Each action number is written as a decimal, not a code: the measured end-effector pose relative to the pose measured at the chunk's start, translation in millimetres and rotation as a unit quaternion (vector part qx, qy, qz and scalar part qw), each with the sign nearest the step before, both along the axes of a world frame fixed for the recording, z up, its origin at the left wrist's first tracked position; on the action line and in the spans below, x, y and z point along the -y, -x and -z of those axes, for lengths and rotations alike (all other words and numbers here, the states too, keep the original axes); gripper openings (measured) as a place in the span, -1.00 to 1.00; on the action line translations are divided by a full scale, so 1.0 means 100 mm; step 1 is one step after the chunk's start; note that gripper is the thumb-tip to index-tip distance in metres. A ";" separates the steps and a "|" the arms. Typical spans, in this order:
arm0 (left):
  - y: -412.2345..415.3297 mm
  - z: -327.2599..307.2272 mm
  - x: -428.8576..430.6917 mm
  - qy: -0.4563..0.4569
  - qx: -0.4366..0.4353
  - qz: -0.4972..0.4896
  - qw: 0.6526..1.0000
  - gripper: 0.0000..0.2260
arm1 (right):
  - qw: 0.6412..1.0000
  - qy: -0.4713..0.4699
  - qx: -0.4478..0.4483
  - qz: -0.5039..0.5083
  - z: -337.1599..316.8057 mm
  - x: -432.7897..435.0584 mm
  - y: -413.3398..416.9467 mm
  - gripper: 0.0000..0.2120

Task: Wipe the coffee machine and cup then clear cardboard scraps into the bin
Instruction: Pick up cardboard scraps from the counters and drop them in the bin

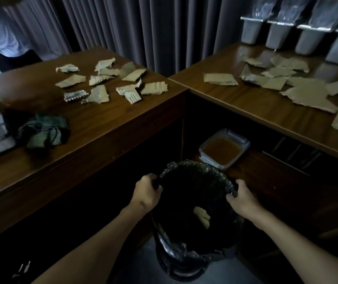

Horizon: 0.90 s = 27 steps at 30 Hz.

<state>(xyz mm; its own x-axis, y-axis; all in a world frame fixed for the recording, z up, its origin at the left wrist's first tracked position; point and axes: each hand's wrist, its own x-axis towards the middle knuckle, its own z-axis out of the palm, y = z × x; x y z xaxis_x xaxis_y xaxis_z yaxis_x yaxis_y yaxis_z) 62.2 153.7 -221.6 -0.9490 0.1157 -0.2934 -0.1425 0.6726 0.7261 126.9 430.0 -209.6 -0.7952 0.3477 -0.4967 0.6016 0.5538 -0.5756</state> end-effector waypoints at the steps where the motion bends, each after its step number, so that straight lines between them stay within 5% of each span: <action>1: 0.03 -0.16 0.02 0.004 -0.013 0.026 1.000 -0.69 | 0.999 -0.029 0.006 -0.032 -0.13 -0.01 0.04 -0.45; 4: 0.07 -0.64 0.05 0.017 -0.058 0.068 0.996 -0.57 | 0.985 -0.124 -0.015 -0.118 -0.60 0.01 0.19 -0.44; 7: 0.10 -1.09 0.09 0.038 -0.127 0.099 0.986 -0.60 | 0.945 -0.238 -0.142 -0.174 -1.17 0.13 0.36 -0.44; 11: 0.10 -1.57 0.13 0.064 -0.196 0.149 0.967 -0.63 | 0.884 -0.196 -0.238 -0.350 -1.78 0.42 0.50 -0.38; 15: 0.03 -1.96 0.14 0.065 -0.244 0.179 0.951 -0.76 | 0.848 -0.171 -0.301 -0.401 -2.09 0.69 0.64 -0.55; 19: 0.15 -2.17 0.13 0.077 -0.251 0.177 0.949 -0.77 | 0.869 -0.073 -0.251 -0.421 -2.22 0.74 0.88 -0.96; 27: 0.56 -2.24 0.19 0.075 -0.120 0.108 0.984 -0.41 | 0.871 0.006 -0.220 -0.439 -2.09 0.46 1.63 -0.82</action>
<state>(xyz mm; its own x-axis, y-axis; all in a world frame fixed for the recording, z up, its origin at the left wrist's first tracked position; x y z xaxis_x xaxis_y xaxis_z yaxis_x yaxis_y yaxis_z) 5.8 134.7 2.5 -0.9507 0.2955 -0.0937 0.1793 0.7706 0.6115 -36.2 384.0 -1.0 -0.8667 -0.4930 -0.0757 -0.3305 0.6814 -0.6530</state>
